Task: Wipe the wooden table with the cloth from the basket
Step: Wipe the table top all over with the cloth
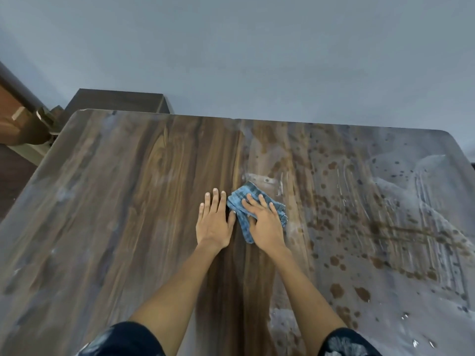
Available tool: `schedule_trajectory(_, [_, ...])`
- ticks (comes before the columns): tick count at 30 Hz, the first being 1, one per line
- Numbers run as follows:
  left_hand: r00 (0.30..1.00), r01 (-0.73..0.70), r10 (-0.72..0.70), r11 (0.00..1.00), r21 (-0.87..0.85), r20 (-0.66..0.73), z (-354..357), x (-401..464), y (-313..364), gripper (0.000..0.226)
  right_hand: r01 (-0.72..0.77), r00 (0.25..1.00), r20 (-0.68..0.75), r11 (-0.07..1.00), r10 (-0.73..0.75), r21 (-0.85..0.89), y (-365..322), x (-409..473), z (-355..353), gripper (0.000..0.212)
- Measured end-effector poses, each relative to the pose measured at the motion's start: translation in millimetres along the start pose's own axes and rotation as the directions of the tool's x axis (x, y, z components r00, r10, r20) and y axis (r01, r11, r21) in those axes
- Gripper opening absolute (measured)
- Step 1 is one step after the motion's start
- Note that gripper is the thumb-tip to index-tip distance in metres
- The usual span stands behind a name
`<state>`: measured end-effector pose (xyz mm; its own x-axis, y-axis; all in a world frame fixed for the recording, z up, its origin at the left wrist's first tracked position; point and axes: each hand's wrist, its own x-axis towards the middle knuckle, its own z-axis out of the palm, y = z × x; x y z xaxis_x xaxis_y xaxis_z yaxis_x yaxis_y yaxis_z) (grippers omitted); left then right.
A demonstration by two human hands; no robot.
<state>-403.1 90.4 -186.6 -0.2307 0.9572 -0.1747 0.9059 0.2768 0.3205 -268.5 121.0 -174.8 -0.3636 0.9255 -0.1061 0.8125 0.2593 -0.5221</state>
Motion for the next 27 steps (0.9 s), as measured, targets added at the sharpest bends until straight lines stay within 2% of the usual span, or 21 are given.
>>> schedule_trajectory(12, [0.996, -0.064, 0.067, 0.996, 0.057, -0.052, -12.0, 113.4, -3.5, 0.067, -0.001, 0.995, -0.1, 1.0, 0.001, 0.001, 12.3, 131.4, -9.0, 0.047])
schedule_trajectory(20, [0.981, -0.062, 0.071, 0.997, 0.052, -0.18, -3.5, 121.4, -4.6, 0.064, -0.126, 0.987, -0.104, 0.99, 0.119, -0.058, 7.9, 233.3, -23.9, 0.049])
schedule_trajectory(24, [0.976, -0.062, 0.073, 0.996, 0.061, -0.206, -1.8, 120.6, -5.6, 0.065, -0.069, 0.997, -0.042, 0.989, 0.064, -0.127, 2.1, 257.8, -25.1, 0.053])
schedule_trajectory(27, [0.977, -0.067, 0.075, 0.997, 0.047, -0.201, -2.7, 120.1, -5.1, 0.066, 0.07, 0.997, 0.031, 0.985, -0.066, -0.156, 4.5, 243.2, -32.5, 0.053])
